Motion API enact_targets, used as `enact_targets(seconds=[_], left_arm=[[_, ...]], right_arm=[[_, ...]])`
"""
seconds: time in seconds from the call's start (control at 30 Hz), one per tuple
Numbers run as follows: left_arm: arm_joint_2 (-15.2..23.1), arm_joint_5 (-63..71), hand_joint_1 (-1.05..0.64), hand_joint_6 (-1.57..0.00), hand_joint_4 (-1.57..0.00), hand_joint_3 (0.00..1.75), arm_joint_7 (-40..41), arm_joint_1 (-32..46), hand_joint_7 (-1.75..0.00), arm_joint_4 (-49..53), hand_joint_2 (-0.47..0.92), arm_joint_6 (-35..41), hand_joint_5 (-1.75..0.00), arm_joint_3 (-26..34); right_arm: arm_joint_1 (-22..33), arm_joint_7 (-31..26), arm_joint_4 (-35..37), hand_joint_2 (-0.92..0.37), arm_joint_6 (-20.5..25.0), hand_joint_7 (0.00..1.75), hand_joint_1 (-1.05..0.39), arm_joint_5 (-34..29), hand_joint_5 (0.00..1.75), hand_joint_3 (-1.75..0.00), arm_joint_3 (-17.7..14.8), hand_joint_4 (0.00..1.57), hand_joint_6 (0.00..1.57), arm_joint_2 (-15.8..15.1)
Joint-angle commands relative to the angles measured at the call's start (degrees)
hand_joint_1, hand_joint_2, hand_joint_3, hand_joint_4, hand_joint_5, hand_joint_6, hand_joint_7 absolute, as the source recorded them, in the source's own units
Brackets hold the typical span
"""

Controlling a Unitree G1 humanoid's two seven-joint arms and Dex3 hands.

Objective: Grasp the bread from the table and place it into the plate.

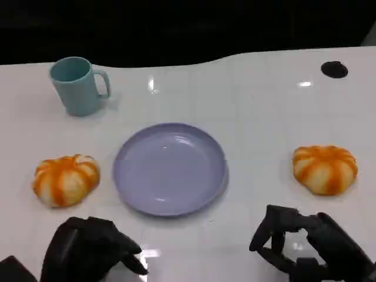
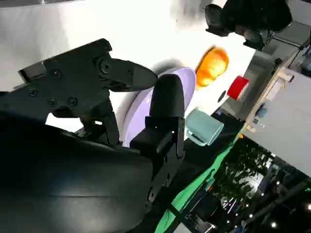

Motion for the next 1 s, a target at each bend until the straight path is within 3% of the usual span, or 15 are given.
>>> enact_targets(seconds=[0.03, 0.13, 0.53, 0.77, 1.0], left_arm=[[0.64, 0.41, -1.05, -1.57, -1.56, 0.00, 0.75, -0.97, -0.26, 1.36, 0.90, 0.06, -0.46, 0.30], [0.65, 0.57, -1.05, -1.57, -1.55, 0.00, 0.82, -2.08, -0.26, 2.78, 0.90, -0.19, -0.46, 0.37], [0.96, 0.74, -1.05, -1.57, -1.55, 0.00, 0.89, -3.88, -0.25, 5.00, 0.90, -0.62, -0.45, 0.57], [1.13, 0.40, -1.05, -1.57, -1.55, 0.00, 0.29, -3.78, -0.24, 4.95, 0.90, -0.66, -0.45, 0.68], [1.74, 0.32, -1.05, -1.57, -1.54, 0.00, -0.38, -3.50, -0.23, 5.08, 0.91, -0.93, -0.45, 0.81]], right_arm=[[0.58, -0.98, 0.30, -0.74, -0.33, 1.28, -0.14, 0.44, 1.75, -0.62, -0.88, 0.55, 0.56, -0.76], [1.16, -1.39, -0.85, -0.75, 1.23, 1.27, -0.15, 0.93, 1.75, -0.61, -1.22, 0.56, 0.58, -0.49], [4.68, -0.99, -12.87, -0.79, 14.53, 1.25, -0.19, 3.02, 1.70, -0.55, -1.45, 0.52, 0.58, 0.73], [6.38, -1.88, -13.38, -0.81, 14.62, 1.26, -0.21, 2.71, 1.57, -0.51, -1.22, 0.53, 0.57, 1.77], [6.63, -2.95, -11.47, -0.84, 12.68, 1.25, -0.21, 2.08, 1.65, -0.44, -0.95, 0.55, 0.59, 2.85]])
